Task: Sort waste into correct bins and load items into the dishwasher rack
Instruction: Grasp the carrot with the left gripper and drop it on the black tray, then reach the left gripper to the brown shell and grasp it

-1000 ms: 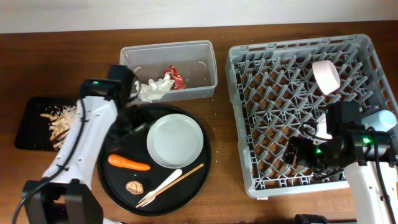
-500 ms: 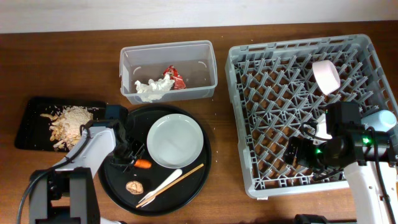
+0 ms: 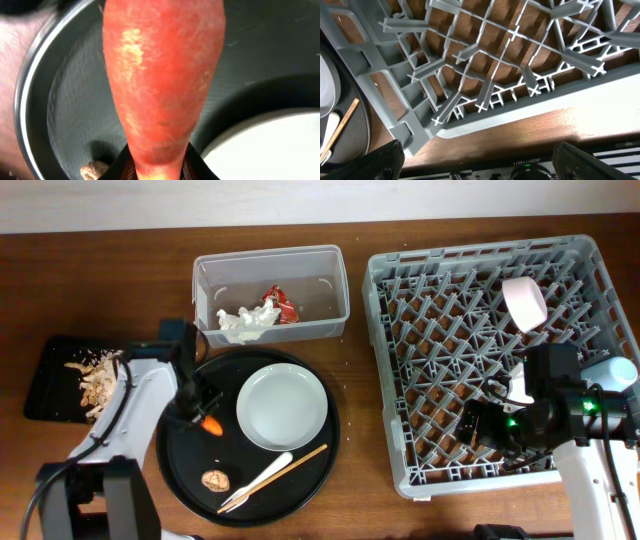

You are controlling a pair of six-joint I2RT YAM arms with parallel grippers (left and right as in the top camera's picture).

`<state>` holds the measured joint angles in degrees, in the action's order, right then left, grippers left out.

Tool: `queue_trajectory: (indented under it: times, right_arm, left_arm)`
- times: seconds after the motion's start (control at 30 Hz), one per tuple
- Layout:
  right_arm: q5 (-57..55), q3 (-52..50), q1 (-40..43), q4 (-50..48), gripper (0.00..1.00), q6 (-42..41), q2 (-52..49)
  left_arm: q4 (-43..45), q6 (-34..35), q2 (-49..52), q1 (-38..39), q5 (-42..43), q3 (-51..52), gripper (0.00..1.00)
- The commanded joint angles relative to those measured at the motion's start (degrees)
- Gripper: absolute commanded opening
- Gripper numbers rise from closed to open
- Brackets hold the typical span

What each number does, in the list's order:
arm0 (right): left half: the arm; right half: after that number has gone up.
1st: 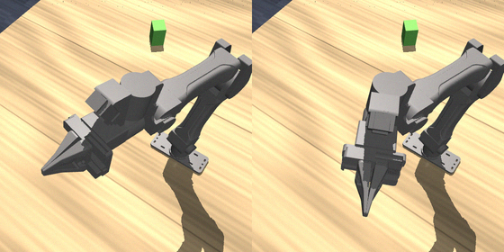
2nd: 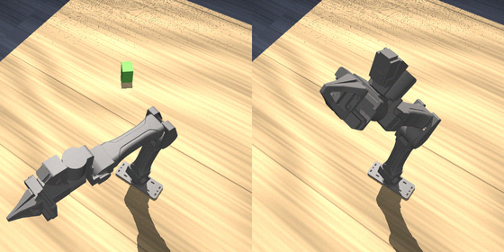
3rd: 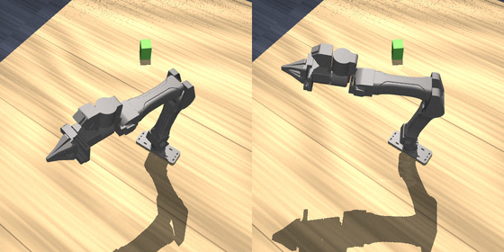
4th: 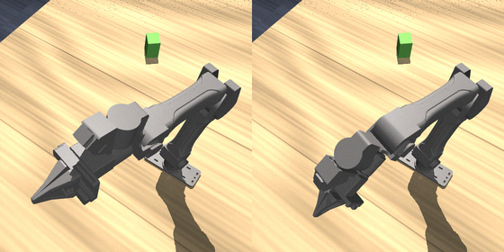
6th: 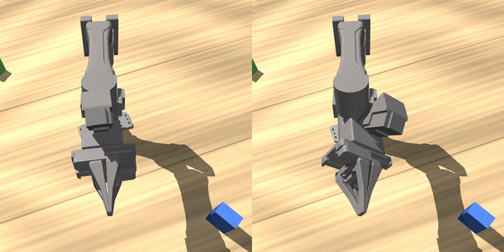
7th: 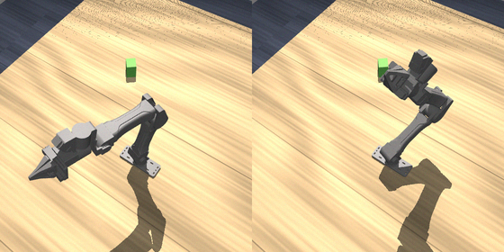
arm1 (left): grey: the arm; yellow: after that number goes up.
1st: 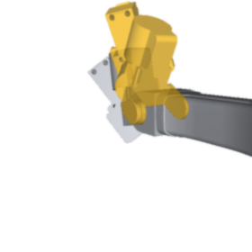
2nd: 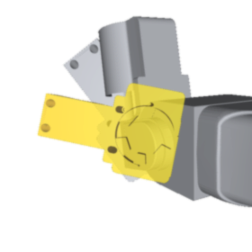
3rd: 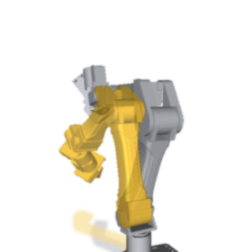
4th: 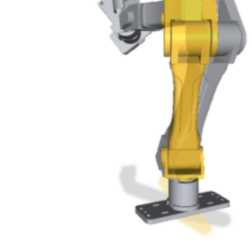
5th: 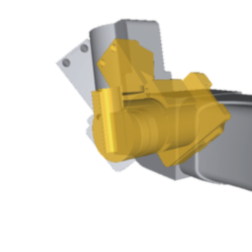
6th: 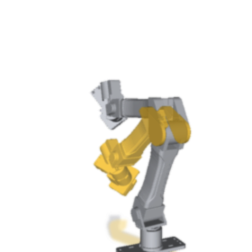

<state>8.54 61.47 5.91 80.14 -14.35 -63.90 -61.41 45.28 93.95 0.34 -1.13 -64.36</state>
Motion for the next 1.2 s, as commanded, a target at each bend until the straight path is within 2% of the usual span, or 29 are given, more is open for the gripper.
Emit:
queue_trajectory:
  times: [0.0, 0.27, 0.43, 0.5, 0.7, 0.83, 0.93, 1.17]
  right_arm:
    - [0.5, -0.09, -0.33, 0.0, 0.98, 0.63, 0.48]
    - [0.5, -0.09, -0.33, 0.0, 0.98, 0.63, 0.48]
    - [0.52, -0.09, -0.33, 0.02, 0.98, 0.63, 0.48]
    - [0.52, -0.09, -0.33, 0.04, 0.98, 0.61, 0.48]
    - [0.52, -0.09, -0.33, 0.24, 0.98, 0.61, 0.48]
    - [0.52, -0.09, -0.33, 0.24, 0.98, 0.59, 0.48]
    - [0.52, -0.09, -0.33, 0.24, 0.98, 0.61, 0.48]
    - [0.52, -0.09, -0.33, 0.24, 0.98, 0.61, 0.48]
  left_arm:
    - [-1.68, -5.14, -3.08, -1.27, -1.9, -7.3, 0.05]
    - [7.04, -5.14, -3.54, -24.09, -1.97, -9.57, 0.06]
    - [14.34, -6.19, 1.05, -33.9, -1.92, -9.57, 0.06]
    - [18.49, -9.18, 5.07, -35.76, -1.9, -9.57, 0.06]
    - [23.02, -9.6, 11.82, -36.04, -3.23, -9.57, 0.07]
    - [23.23, -9.62, 12.13, -36.04, -4.76, -9.57, 0.25]
    - [23.02, -9.6, 12.13, -36.04, -4.74, -9.57, 0.44]
    - [21.7, -9.6, 12.13, -36.02, -4.68, -9.57, 0.45]
